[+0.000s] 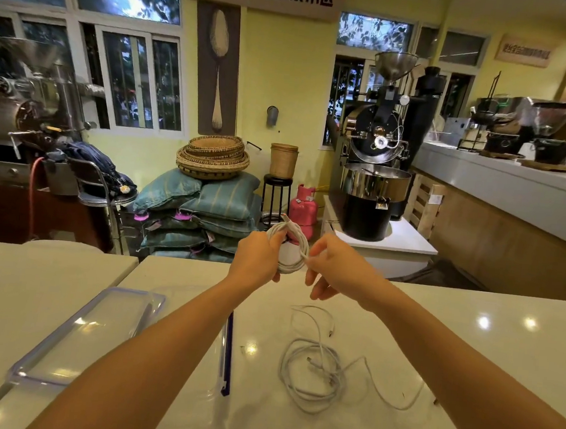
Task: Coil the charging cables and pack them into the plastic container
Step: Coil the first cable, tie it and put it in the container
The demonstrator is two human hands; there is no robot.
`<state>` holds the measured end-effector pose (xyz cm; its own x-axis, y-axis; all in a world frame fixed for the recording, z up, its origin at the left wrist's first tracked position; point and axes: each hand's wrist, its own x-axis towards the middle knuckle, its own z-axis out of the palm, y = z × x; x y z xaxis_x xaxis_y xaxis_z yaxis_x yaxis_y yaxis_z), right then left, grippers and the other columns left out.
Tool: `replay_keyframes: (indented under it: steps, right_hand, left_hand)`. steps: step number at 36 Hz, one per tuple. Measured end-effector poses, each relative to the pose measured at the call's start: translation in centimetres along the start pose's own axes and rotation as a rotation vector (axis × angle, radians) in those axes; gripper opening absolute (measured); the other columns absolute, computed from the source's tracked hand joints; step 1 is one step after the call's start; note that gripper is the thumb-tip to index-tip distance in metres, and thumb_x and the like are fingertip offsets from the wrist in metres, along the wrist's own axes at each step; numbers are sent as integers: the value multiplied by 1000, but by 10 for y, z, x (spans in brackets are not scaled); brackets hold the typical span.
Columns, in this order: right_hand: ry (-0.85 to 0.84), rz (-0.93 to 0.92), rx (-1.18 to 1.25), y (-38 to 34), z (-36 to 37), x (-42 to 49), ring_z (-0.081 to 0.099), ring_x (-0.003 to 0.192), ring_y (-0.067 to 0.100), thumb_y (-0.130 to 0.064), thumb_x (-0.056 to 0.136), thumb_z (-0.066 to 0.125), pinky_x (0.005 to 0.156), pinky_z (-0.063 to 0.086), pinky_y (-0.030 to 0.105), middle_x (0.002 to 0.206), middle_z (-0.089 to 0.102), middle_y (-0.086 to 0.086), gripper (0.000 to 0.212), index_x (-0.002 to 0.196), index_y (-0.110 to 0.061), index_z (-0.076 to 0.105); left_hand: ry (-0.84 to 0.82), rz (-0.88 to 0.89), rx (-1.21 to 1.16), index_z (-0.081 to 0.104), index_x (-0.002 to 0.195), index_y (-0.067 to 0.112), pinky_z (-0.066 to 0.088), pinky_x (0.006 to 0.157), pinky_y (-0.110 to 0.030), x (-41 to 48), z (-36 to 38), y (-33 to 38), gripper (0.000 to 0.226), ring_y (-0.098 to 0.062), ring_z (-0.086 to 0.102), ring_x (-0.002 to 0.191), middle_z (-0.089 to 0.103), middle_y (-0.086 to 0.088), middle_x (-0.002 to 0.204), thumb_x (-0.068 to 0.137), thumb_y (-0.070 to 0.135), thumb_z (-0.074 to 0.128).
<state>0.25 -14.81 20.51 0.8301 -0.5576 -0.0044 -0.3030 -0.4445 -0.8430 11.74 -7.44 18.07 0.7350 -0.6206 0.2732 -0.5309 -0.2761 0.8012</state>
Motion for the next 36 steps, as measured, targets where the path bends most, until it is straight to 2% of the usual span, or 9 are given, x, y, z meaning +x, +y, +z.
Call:
replay_keyframes:
  steps: [4, 8, 14, 20, 23, 27, 31, 34, 36]
  right_hand:
    - [-72, -30, 174, 2, -8, 0, 52, 40, 7, -10, 90, 46, 45, 47, 20, 62, 56, 3, 8, 89, -18, 45]
    - [-86, -11, 319, 6, -11, 3, 46, 46, 9, -5, 89, 46, 49, 42, 21, 59, 52, 3, 22, 106, -19, 48]
    - [-80, -40, 439, 8, -4, 9, 48, 49, 8, -3, 89, 44, 51, 45, 21, 59, 54, 1, 26, 108, -16, 57]
    - [218, -267, 350, 3, 21, 13, 55, 47, 4, -1, 85, 50, 45, 50, 16, 62, 59, 1, 30, 109, -17, 57]
    - [308, -379, 279, 2, 26, 15, 55, 53, 10, -2, 85, 52, 45, 49, 15, 63, 58, 2, 21, 90, -21, 57]
    - [302, -411, 182, 3, 32, 18, 56, 57, 14, -3, 84, 54, 50, 50, 18, 64, 58, 4, 25, 73, -26, 50]
    - [267, -394, 178, 1, 35, 21, 58, 58, 14, -8, 82, 59, 53, 50, 20, 66, 61, 8, 18, 72, -21, 53]
    - [298, -404, 167, -1, 39, 21, 59, 67, 22, -13, 81, 63, 61, 52, 33, 75, 62, 19, 8, 75, -13, 57]
    - [345, -423, 117, -1, 42, 23, 58, 73, 22, -14, 80, 64, 68, 52, 36, 76, 60, 12, 7, 78, -9, 60]
  left_hand:
    - [-13, -23, -61, 53, 56, 11, 34, 43, -25, 0, -4, 0, 52, -11, 46, 42, 54, -5, 44, 95, 39, 33]
    - [-118, -55, -226, 50, 57, 16, 29, 31, -15, -2, -9, 1, 47, -5, 37, 24, 52, -1, 30, 94, 41, 35]
    - [-266, -25, -447, 55, 60, 20, 31, 36, -17, -8, -22, -4, 41, -8, 38, 30, 61, -3, 39, 95, 32, 37]
    - [-270, -37, -534, 60, 81, 13, 41, 40, -16, -9, -25, -6, 30, -6, 53, 37, 65, 0, 47, 96, 25, 38]
    - [-301, -73, -632, 59, 91, 10, 46, 44, -16, -10, -28, -6, 22, -6, 61, 45, 68, -2, 60, 95, 19, 40]
    - [-336, -88, -702, 56, 85, 18, 52, 47, -19, -8, -33, -9, 16, -10, 68, 56, 70, -3, 70, 94, 14, 43]
    - [-384, -116, -760, 50, 74, 20, 54, 49, -21, -8, -37, -16, 21, -15, 71, 63, 74, -1, 65, 92, 11, 47]
    - [-417, -117, -758, 49, 75, 17, 53, 50, -20, -7, -37, -22, 16, -15, 72, 67, 74, 0, 68, 91, 12, 49]
    - [-425, -111, -734, 50, 79, 17, 53, 51, -20, -7, -37, -25, 12, -15, 72, 68, 75, 0, 69, 90, 14, 51]
